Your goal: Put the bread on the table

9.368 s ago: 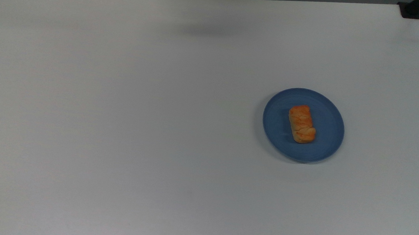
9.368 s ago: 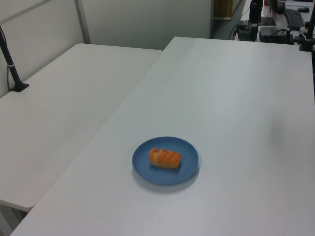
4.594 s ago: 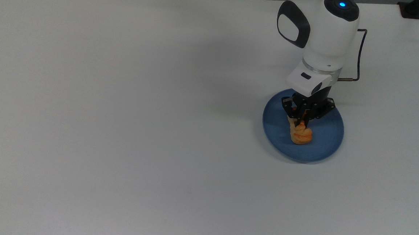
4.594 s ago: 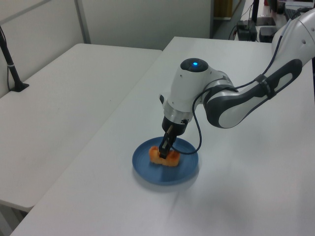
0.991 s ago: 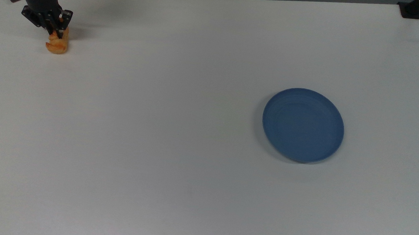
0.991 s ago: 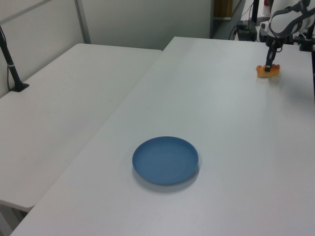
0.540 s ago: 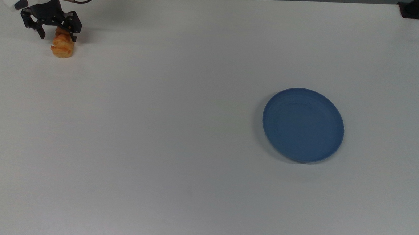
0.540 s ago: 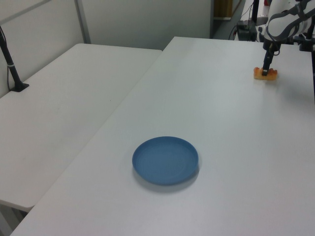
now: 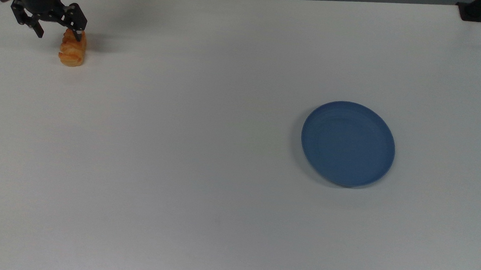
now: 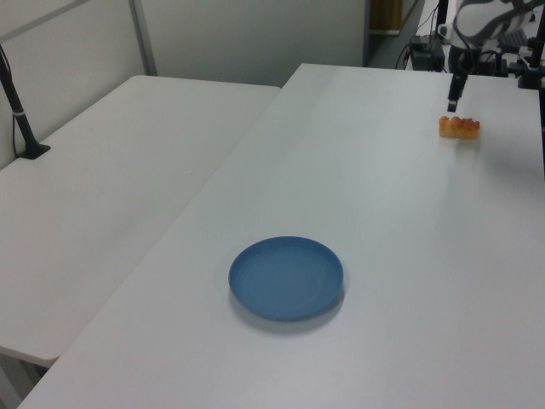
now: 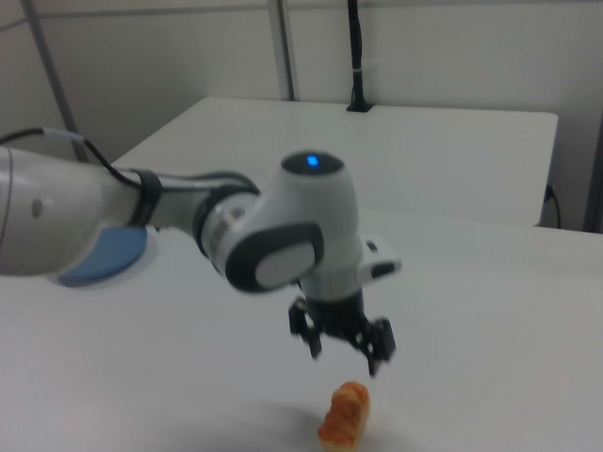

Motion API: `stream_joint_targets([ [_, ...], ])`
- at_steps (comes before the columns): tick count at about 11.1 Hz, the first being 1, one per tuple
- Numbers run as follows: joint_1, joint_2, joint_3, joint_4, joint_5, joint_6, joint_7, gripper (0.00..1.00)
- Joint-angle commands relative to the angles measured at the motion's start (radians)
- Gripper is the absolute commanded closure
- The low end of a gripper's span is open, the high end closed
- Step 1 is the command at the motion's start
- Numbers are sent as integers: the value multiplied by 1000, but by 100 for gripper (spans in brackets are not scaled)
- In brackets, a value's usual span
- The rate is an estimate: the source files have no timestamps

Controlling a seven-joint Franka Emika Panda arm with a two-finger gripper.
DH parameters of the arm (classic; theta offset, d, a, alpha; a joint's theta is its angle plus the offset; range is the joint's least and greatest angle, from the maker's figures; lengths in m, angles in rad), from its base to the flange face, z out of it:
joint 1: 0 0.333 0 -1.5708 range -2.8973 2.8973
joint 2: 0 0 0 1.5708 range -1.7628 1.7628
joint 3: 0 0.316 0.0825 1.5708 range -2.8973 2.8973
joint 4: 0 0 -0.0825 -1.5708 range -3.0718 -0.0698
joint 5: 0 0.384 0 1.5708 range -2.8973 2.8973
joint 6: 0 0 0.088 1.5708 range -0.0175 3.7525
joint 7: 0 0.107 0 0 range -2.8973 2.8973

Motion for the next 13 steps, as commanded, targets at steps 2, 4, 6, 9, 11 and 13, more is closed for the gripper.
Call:
stream_joint_targets([
  [2,202,-77,21,119,3,-174,282,0],
  [4,333,-107,20,188,-13,-302,406,0],
  [6,481,-156,21,222,-60,-422,486,0],
  [9,578,-232,1,222,-59,-491,514,0],
  [11,637,-285,-55,222,-50,-572,515,0],
  [13,631,-330,-69,219,-45,-625,498,0],
])
